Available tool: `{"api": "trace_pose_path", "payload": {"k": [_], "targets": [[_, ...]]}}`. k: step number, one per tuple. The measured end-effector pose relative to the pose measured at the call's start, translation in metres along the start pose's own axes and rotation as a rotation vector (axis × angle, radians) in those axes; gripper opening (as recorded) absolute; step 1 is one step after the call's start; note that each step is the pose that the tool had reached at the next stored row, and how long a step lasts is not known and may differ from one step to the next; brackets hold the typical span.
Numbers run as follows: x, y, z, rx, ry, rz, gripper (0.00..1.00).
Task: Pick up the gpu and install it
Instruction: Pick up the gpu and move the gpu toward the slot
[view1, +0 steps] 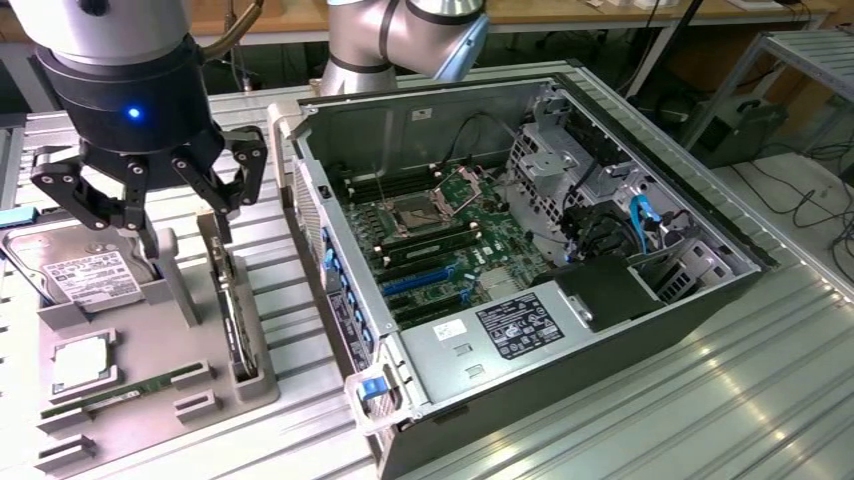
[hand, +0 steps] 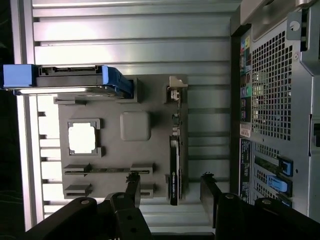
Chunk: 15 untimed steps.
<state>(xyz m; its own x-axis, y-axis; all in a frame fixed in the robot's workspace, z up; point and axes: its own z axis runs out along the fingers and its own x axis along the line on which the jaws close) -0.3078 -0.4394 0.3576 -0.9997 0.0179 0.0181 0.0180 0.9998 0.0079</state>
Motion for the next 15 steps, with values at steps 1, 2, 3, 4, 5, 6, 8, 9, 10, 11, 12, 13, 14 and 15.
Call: {"api": "trace_pose_path", "payload": {"k": [1,2,3,4,5,6,8,9,10,11,12,13,14,15], "targets": [[0.0000,0.0000,0.0010,0.0001,0.0006,0.000,0.60],[-0.0001,0.0000,0.0019,0.0001,0.0007,0.000,0.60],[-0.0001,0.0000,0.0028,0.0001,0.0007,0.000,0.60],[-0.0001,0.0000,0.0033,0.0001,0.0008,0.000,0.60],[-0.0001,0.0000,0.0041,0.0001,0.0007,-0.001,0.60],[-0.0001,-0.0001,0.0048,0.0001,0.0007,-0.001,0.60],[-0.0001,0.0000,0.0060,0.0001,0.0007,-0.001,0.60],[-0.0002,0.0000,0.0065,0.0001,0.0007,-0.001,0.60],[-0.0002,-0.0001,0.0068,0.0001,0.0007,-0.001,0.60],[-0.0002,-0.0001,0.0072,0.0001,0.0007,-0.001,0.60],[-0.0002,-0.0001,0.0076,0.0001,0.0007,-0.001,0.60],[-0.0002,-0.0001,0.0080,0.0001,0.0007,-0.001,0.60],[-0.0002,-0.0001,0.0086,0.0001,0.0007,-0.001,0.60],[-0.0002,-0.0001,0.0089,0.0001,0.0007,-0.001,0.60]]}}
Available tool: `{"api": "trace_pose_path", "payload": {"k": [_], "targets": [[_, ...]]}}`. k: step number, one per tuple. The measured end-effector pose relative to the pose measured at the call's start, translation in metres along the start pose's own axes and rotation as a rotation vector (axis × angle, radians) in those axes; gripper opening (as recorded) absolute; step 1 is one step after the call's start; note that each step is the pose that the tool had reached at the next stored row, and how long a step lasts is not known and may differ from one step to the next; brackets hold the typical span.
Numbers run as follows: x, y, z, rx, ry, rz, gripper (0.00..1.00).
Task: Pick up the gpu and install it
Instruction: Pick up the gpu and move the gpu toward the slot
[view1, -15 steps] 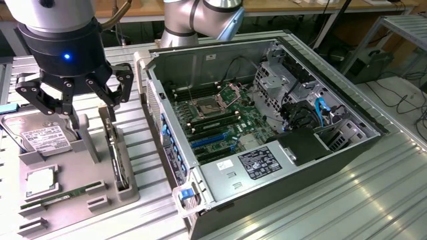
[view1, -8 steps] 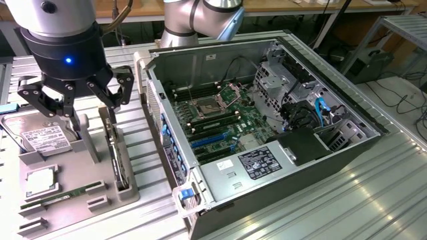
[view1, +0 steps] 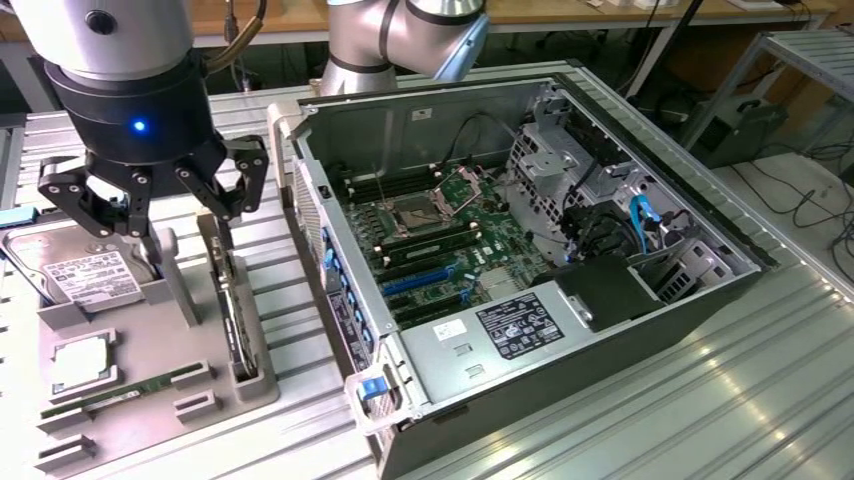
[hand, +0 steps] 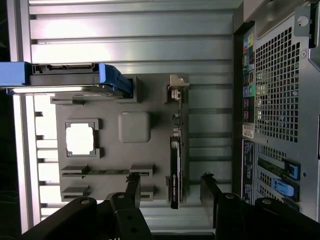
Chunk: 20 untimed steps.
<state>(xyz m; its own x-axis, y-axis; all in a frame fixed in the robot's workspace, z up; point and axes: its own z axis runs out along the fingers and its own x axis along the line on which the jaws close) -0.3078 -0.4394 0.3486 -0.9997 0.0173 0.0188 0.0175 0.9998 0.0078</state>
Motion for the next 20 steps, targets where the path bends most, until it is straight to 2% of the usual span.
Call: {"api": "trace_pose_path", "payload": {"k": [14,20], "targets": [[-0.0002,0.0000,0.0066,0.0000,0.0000,0.000,0.60],[-0.0045,0.0000,0.0092,0.0000,0.0000,0.000,0.60]]}}
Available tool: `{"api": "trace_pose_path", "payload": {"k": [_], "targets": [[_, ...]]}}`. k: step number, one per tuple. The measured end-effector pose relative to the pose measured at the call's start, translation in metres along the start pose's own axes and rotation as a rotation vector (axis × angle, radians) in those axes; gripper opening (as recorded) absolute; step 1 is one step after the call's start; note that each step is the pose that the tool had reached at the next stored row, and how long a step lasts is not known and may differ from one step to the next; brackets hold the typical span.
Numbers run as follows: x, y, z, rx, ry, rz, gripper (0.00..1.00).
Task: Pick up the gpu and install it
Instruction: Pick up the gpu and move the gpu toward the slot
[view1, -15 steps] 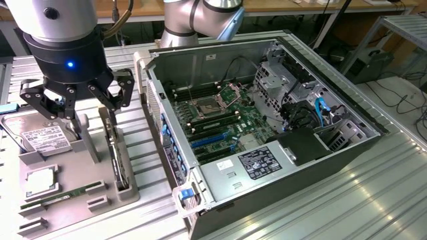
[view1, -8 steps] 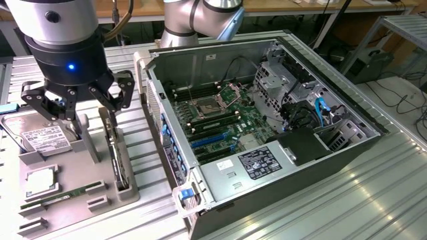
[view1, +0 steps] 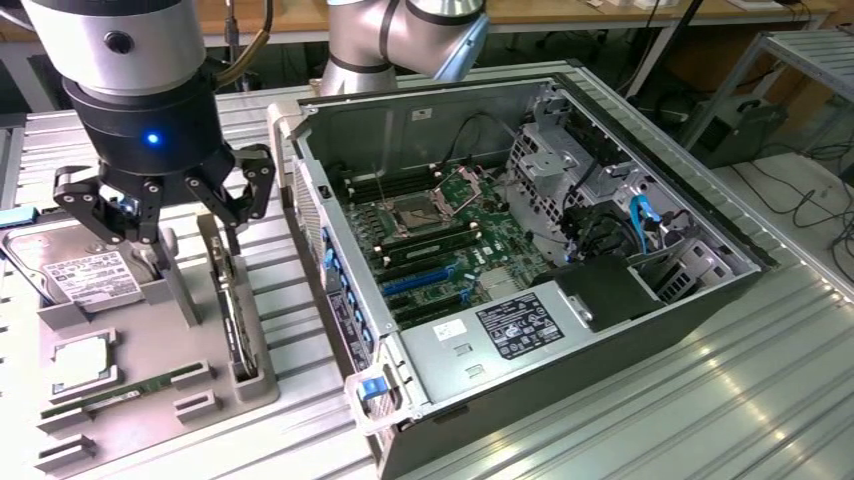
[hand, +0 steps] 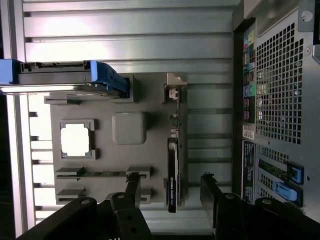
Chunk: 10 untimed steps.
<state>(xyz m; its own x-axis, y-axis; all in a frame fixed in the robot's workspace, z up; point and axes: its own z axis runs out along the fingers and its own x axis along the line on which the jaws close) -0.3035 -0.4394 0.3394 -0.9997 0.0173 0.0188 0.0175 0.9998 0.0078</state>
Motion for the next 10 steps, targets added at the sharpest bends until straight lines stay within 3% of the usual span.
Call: {"api": "trace_pose_path", "payload": {"k": [10], "targets": [[-0.0007,0.0000,0.0032,0.0006,0.0001,0.000,0.60]]}}
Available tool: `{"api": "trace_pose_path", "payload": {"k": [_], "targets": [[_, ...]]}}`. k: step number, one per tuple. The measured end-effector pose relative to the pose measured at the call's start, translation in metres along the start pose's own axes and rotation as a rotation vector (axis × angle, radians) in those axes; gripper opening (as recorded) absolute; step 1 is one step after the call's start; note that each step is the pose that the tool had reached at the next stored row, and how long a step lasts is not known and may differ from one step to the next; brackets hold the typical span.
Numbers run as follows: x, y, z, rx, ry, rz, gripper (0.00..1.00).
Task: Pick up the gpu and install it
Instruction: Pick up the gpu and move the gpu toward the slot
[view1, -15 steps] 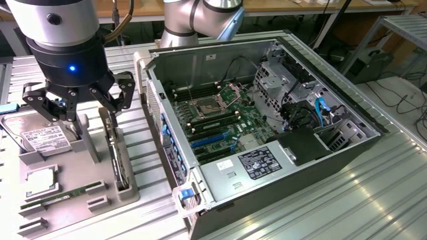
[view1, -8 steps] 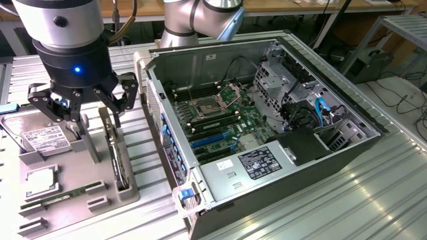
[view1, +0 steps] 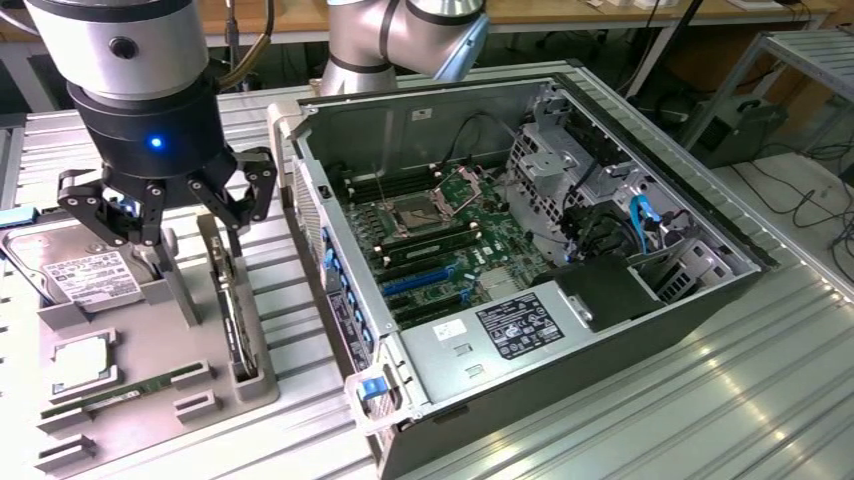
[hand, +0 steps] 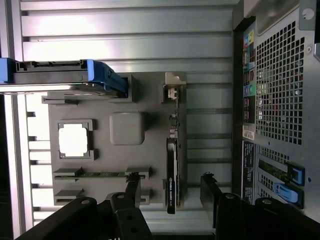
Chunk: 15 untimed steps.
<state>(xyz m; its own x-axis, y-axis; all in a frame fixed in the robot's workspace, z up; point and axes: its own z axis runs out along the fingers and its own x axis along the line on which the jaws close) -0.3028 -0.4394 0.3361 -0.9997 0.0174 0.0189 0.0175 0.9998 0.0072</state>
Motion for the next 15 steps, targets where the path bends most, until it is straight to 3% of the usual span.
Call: {"api": "trace_pose_path", "payload": {"k": [10,15], "targets": [[0.000,-0.0015,0.0071,0.0027,-0.0004,-0.001,0.60],[0.000,-0.0022,0.0106,0.0033,-0.0053,-0.008,0.60]]}}
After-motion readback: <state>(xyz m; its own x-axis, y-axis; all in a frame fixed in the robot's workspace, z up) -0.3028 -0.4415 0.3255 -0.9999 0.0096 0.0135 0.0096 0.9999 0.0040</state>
